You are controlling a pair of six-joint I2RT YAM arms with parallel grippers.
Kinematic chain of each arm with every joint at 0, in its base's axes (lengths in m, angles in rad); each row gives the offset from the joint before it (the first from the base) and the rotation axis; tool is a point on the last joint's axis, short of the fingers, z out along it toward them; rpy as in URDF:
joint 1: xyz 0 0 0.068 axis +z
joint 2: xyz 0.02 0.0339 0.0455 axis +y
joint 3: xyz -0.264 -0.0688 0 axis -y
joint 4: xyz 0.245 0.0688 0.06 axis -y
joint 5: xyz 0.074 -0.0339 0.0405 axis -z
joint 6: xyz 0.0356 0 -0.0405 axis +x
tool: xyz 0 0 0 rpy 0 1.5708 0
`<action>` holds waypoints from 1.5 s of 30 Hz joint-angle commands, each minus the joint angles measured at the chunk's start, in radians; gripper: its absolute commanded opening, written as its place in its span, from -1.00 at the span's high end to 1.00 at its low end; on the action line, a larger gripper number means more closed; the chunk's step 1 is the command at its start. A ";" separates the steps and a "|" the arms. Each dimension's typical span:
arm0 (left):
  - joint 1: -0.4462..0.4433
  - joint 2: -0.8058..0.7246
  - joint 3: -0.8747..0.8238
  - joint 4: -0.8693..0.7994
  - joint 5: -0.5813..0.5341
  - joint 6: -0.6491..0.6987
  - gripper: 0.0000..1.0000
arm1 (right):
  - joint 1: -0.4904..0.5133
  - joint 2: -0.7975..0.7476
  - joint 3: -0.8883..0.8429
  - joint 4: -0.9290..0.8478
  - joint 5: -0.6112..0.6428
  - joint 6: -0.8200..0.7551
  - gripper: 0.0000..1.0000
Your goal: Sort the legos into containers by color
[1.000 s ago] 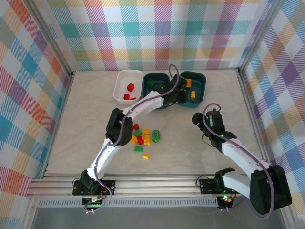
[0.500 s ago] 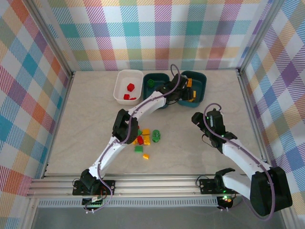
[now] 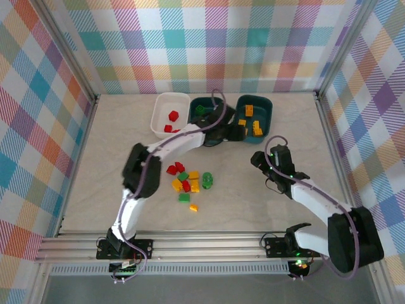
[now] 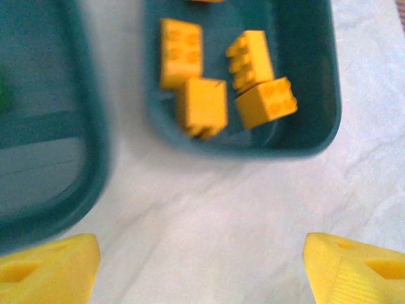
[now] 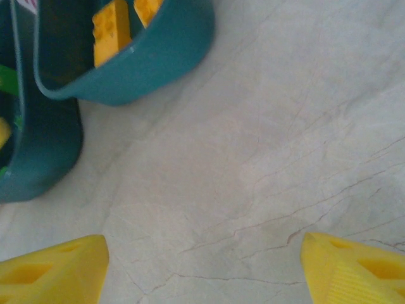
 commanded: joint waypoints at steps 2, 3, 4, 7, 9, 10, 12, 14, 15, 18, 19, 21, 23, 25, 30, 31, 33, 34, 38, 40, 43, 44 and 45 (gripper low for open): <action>0.067 -0.327 -0.343 0.016 -0.201 -0.133 -0.70 | 0.114 0.144 0.151 -0.007 -0.075 -0.107 -0.57; 0.091 -0.384 -0.445 0.017 -0.210 -0.165 -0.71 | 0.148 0.186 0.188 -0.026 -0.078 -0.128 -0.57; 0.122 -0.455 -0.551 0.029 -0.207 -0.193 -0.71 | 0.188 0.232 0.226 -0.051 -0.076 -0.148 -0.56; 0.185 -0.661 -0.821 0.086 -0.194 -0.236 -0.72 | 0.311 0.334 0.309 -0.075 -0.054 -0.183 -0.59; 0.199 -0.786 -0.937 0.084 -0.221 -0.250 -0.77 | 0.374 0.387 0.349 -0.080 -0.058 -0.189 -0.62; 0.203 -0.847 -0.983 0.070 -0.245 -0.255 -0.77 | 0.400 0.417 0.376 -0.093 -0.061 -0.189 -0.63; 0.211 -0.948 -1.044 0.025 -0.302 -0.274 -0.84 | 0.434 0.466 0.420 -0.129 -0.057 -0.180 -0.64; 0.222 -1.045 -1.099 -0.017 -0.354 -0.308 -0.90 | 0.462 0.519 0.459 -0.178 -0.059 -0.149 -0.64; 0.225 -1.083 -1.123 -0.028 -0.365 -0.319 -0.93 | 0.475 0.535 0.470 -0.196 -0.063 -0.136 -0.64; 0.232 -1.178 -1.199 -0.034 -0.374 -0.344 -0.97 | 0.521 0.567 0.486 -0.231 -0.085 -0.114 -0.64; 0.232 -1.199 -1.223 -0.035 -0.374 -0.355 -0.98 | 0.536 0.572 0.498 -0.259 -0.070 -0.108 -0.63; 0.234 -1.224 -1.259 -0.031 -0.368 -0.372 -0.99 | 0.544 0.578 0.516 -0.299 -0.028 -0.093 -0.57; 0.234 -1.235 -1.285 -0.020 -0.351 -0.381 -0.99 | 0.544 0.577 0.522 -0.299 0.005 -0.094 -0.42; 0.235 -1.237 -1.291 -0.022 -0.341 -0.380 -0.99 | 0.544 0.600 0.565 -0.336 0.008 -0.112 -0.32; 0.235 -1.250 -1.290 -0.043 -0.335 -0.363 -1.00 | 0.546 0.667 0.638 -0.405 -0.007 -0.122 -0.10; 0.235 -1.256 -1.296 -0.044 -0.331 -0.364 -1.00 | 0.548 0.664 0.636 -0.403 -0.003 -0.120 -0.04; 0.235 -1.267 -1.317 -0.031 -0.310 -0.377 -1.00 | 0.551 0.660 0.637 -0.405 0.003 -0.115 0.02; 0.235 -1.272 -1.333 -0.013 -0.291 -0.385 -1.00 | 0.551 0.662 0.640 -0.409 0.007 -0.115 0.05; 0.235 -1.295 -1.370 -0.001 -0.273 -0.405 -1.00 | 0.552 0.661 0.646 -0.423 0.021 -0.114 0.23; 0.235 -1.312 -1.378 -0.008 -0.270 -0.406 -1.00 | 0.552 0.641 0.639 -0.419 0.035 -0.117 0.27; 0.235 -1.344 -1.388 -0.022 -0.267 -0.407 -1.00 | 0.552 0.592 0.631 -0.418 0.071 -0.127 0.29; 0.235 -1.351 -1.398 -0.019 -0.257 -0.414 -1.00 | 0.552 0.578 0.637 -0.420 0.088 -0.135 0.29; 0.235 -1.357 -1.414 -0.006 -0.233 -0.424 -1.00 | 0.551 0.567 0.647 -0.427 0.106 -0.146 0.30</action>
